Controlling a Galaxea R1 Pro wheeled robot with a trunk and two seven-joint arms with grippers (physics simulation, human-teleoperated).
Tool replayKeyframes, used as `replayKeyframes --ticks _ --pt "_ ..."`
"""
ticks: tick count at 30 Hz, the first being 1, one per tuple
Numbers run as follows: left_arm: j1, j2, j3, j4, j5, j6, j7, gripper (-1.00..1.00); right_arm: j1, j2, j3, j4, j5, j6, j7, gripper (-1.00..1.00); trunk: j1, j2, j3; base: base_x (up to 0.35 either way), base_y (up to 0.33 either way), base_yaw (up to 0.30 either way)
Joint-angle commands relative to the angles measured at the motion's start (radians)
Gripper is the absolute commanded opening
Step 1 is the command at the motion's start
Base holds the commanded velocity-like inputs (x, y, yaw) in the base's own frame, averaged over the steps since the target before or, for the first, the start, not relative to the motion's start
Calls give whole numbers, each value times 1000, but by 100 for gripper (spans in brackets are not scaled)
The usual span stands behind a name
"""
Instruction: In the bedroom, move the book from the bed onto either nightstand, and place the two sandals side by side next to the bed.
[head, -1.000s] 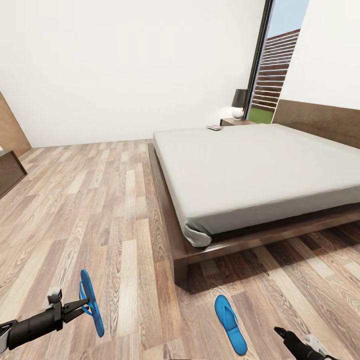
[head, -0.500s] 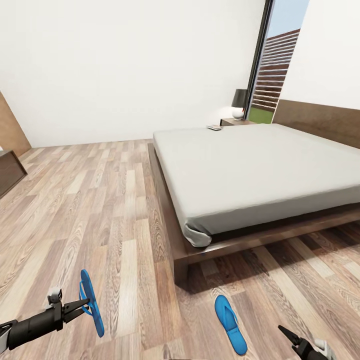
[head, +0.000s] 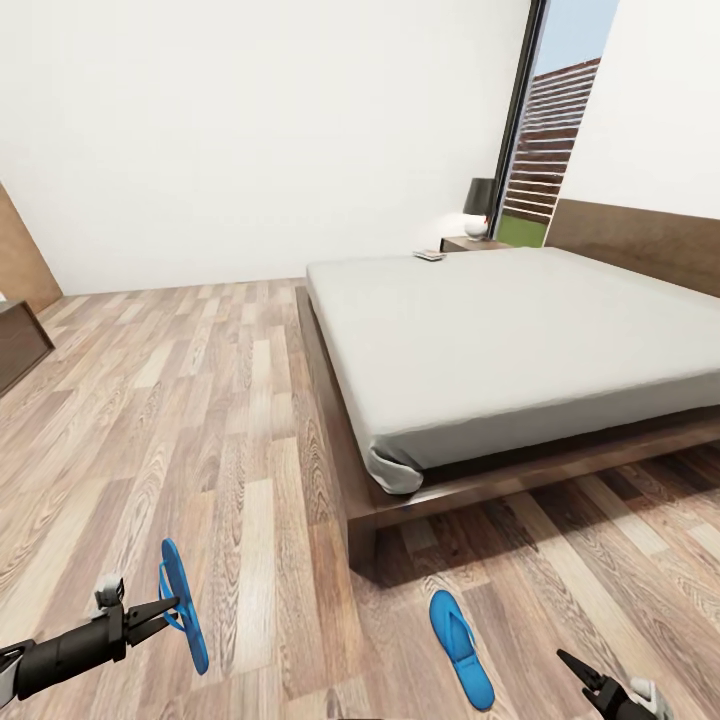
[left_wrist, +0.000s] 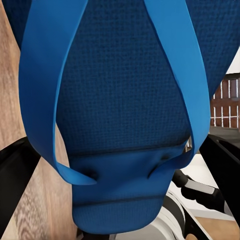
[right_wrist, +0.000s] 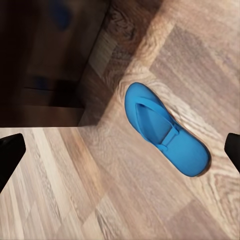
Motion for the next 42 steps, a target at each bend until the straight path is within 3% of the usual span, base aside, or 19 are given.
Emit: replayKeyframes --ticks 1,14,23,42 --pt "0 1 -6 0 6 11 -4 -100 -2 0 7 3 -11 9 6 100 0 0 -1 0 0 0" --pt "0 0 -6 0 6 11 -3 -100 -1 2 8 2 -12 12 4 100 0 0 -1 0 0 4" --pt "0 -10 -6 0 7 11 -3 -100 -1 4 8 2 -15 12 2 100 0 0 -5 0 -15 166" --pt "0 -12 -6 0 8 11 -3 -100 -1 6 10 2 -12 11 5 100 0 0 -8 0 -123 81"
